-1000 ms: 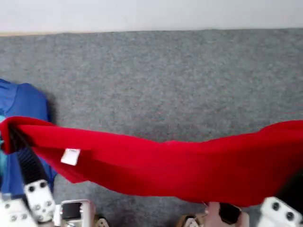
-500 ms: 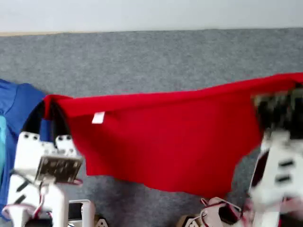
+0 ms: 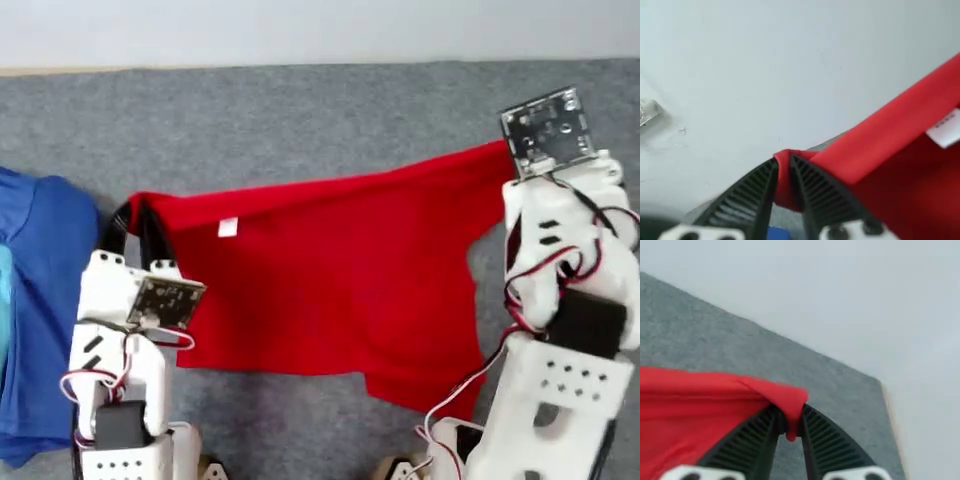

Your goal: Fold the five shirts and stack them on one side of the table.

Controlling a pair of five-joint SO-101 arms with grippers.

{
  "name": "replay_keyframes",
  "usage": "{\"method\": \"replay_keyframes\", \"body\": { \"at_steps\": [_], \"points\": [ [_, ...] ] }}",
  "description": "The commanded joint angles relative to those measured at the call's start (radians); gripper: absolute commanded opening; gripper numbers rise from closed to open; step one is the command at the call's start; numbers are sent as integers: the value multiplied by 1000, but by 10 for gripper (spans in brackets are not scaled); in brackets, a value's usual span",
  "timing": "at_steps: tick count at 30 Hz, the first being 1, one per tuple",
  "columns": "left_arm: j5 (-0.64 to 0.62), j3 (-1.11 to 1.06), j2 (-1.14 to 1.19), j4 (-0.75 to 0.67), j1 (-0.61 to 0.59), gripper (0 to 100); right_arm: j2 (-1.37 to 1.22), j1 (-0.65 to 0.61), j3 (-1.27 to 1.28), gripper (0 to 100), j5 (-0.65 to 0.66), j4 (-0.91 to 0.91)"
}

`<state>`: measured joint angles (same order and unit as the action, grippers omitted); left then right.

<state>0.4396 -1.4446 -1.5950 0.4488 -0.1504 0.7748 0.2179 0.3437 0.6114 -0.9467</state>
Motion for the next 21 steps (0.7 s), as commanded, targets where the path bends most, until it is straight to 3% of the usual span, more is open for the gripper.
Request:
{"method": "replay_keyframes", "body": {
  "at_steps": [1,6,11,17,21],
  "points": [
    [31,-41,2,-72,-2,4,5,-13,41,8,-8,101],
    [32,-58,18,-109,0,3,-87,-19,49,8,-8,174],
    [29,2,230,-201,8,3,-143,-22,44,8,-9,222],
    [-35,300,638,-199,20,3,-236,-28,-40,8,-41,213],
    [-81,536,902,-91,34,3,-338,-58,-124,8,-43,213]
  ]
}}
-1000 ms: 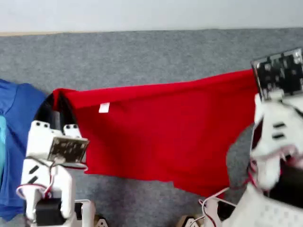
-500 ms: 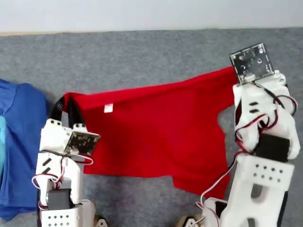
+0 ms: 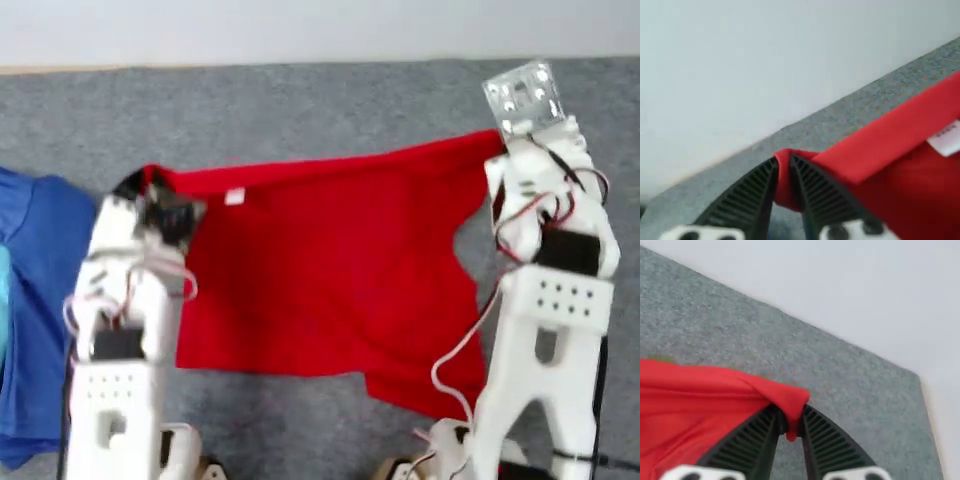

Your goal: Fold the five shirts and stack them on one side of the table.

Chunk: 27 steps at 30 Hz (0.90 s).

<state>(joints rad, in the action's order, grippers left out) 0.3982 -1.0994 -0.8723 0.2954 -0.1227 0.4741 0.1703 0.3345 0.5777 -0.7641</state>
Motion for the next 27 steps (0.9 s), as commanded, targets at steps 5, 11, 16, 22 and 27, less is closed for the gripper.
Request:
{"method": "replay_keyframes", "body": {
  "at_steps": [5,11,16,22,27],
  "points": [
    [-100,447,462,144,21,3,-194,-24,-249,8,-38,28],
    [-107,697,744,144,31,3,-412,-24,-448,8,-63,28],
    [-109,883,937,152,31,3,-581,-24,-640,8,-63,28],
    [-109,1125,1119,245,29,3,-720,-24,-802,8,-61,27],
    [-109,1311,1229,344,31,3,-773,-24,-885,8,-58,27]
  ]
}}
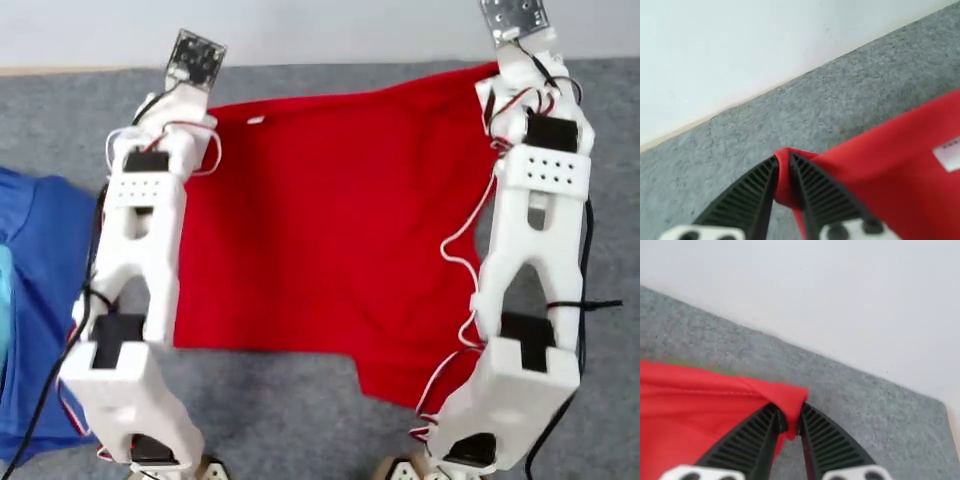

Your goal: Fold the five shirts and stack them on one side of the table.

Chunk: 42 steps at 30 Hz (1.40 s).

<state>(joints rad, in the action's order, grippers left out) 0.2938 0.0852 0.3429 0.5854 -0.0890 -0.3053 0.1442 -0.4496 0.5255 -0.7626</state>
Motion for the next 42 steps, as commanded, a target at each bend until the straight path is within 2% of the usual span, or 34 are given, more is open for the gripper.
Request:
{"method": "replay_keyframes", "body": {
  "at_steps": [1,6,10,18,21,28,34,38,42],
  "points": [
    [-5,159,32,69,-3,3,-1,4,-118,8,-6,25],
    [-5,314,115,150,-2,3,-36,7,-173,8,37,25],
    [-5,415,158,292,0,3,-35,10,-180,8,44,-27],
    [5,501,173,772,28,3,25,8,-181,8,51,-389],
    [14,495,175,910,35,3,64,4,-181,8,69,-516],
    [143,495,175,1157,37,3,128,5,-181,8,71,-765],
    [175,357,115,1172,40,2,180,7,-181,8,95,-1027],
    [238,137,32,1172,80,2,275,38,-75,8,109,-1035],
    [256,-41,-43,1168,107,2,415,38,163,8,130,-1035]
  ]
}}
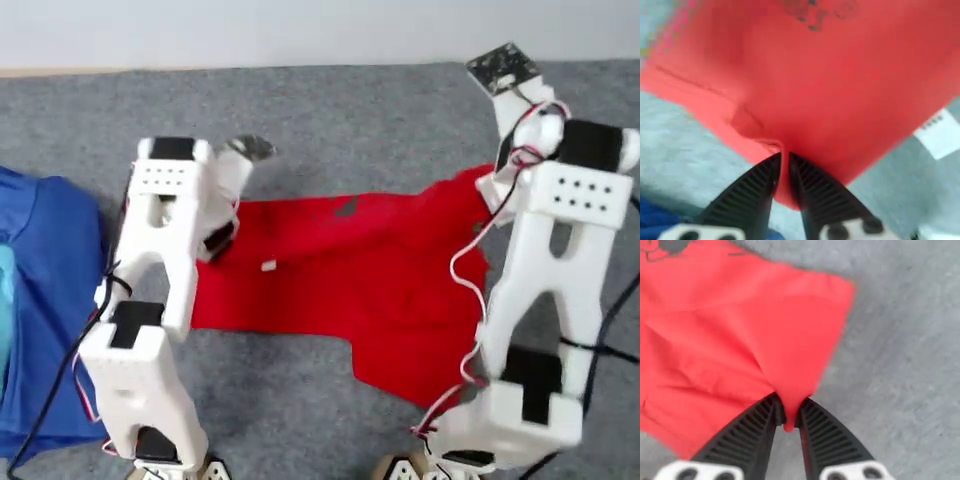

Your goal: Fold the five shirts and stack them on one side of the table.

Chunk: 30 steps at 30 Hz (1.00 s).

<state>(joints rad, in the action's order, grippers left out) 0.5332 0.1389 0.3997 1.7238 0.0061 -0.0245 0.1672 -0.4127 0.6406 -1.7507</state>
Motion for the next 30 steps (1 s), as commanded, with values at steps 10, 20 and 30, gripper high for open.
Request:
{"method": "replay_keyframes", "body": {
  "at_steps": [10,20,30],
  "points": [
    [14,-156,-92,-12,-75,3,456,10,652,8,14,-39],
    [14,-154,-11,-48,-97,5,515,10,839,8,11,-38],
    [14,-154,-9,-92,-101,5,515,-79,941,9,-14,-39]
  ]
}}
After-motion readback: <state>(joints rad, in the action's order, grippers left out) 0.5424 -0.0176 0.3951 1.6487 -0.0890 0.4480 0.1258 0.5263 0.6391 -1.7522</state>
